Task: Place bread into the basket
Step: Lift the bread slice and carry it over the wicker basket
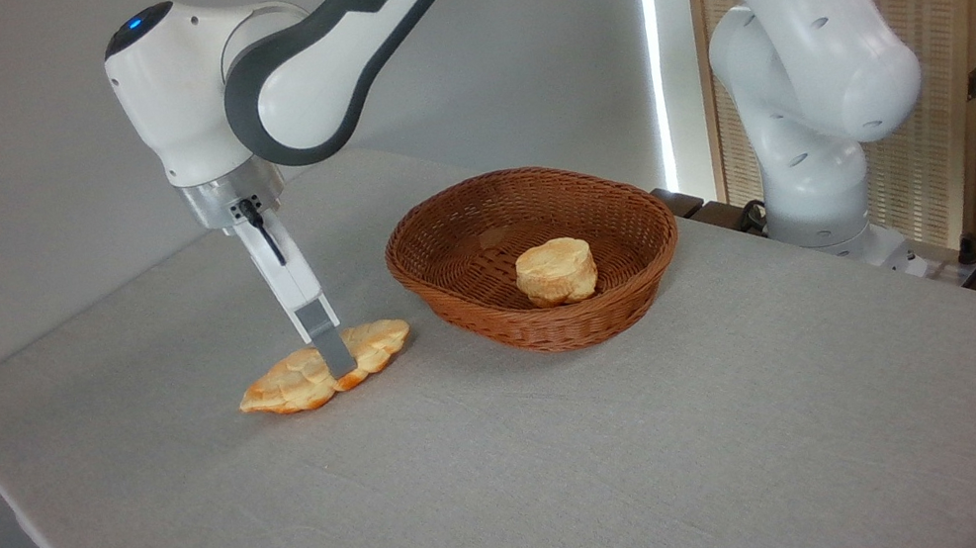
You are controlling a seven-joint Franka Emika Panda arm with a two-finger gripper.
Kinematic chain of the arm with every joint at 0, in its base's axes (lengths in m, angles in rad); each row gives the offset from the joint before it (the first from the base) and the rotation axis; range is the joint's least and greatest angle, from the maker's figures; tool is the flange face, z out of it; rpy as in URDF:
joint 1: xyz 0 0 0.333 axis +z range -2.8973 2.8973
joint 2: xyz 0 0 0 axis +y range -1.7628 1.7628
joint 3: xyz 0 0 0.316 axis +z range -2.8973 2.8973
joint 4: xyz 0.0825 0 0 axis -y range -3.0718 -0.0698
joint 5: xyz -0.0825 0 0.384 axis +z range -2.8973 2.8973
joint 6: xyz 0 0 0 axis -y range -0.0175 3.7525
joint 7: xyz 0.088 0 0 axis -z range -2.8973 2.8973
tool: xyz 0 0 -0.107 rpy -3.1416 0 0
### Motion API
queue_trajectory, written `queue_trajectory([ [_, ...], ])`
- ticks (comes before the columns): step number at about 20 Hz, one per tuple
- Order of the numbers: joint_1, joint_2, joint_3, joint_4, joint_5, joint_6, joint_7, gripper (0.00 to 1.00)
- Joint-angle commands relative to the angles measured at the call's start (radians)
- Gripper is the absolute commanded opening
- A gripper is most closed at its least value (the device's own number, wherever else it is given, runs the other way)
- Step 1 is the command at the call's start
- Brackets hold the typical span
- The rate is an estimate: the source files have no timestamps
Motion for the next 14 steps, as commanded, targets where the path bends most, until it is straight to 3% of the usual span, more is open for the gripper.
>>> queue_trajectory([
  [1,0.002,-0.043,0.006,0.001,0.011,0.022,-0.007,0.39],
  [6,0.002,-0.137,0.006,0.001,0.006,-0.02,-0.135,0.4],
  [8,0.002,-0.174,0.006,0.001,0.005,-0.092,-0.155,0.42],
  [11,0.003,-0.249,0.013,0.0,-0.044,-0.215,-0.163,0.44],
  [12,0.003,-0.266,0.014,0.0,-0.057,-0.267,-0.175,0.5],
  [14,0.002,-0.283,0.006,0.0,-0.063,-0.364,-0.204,0.52],
])
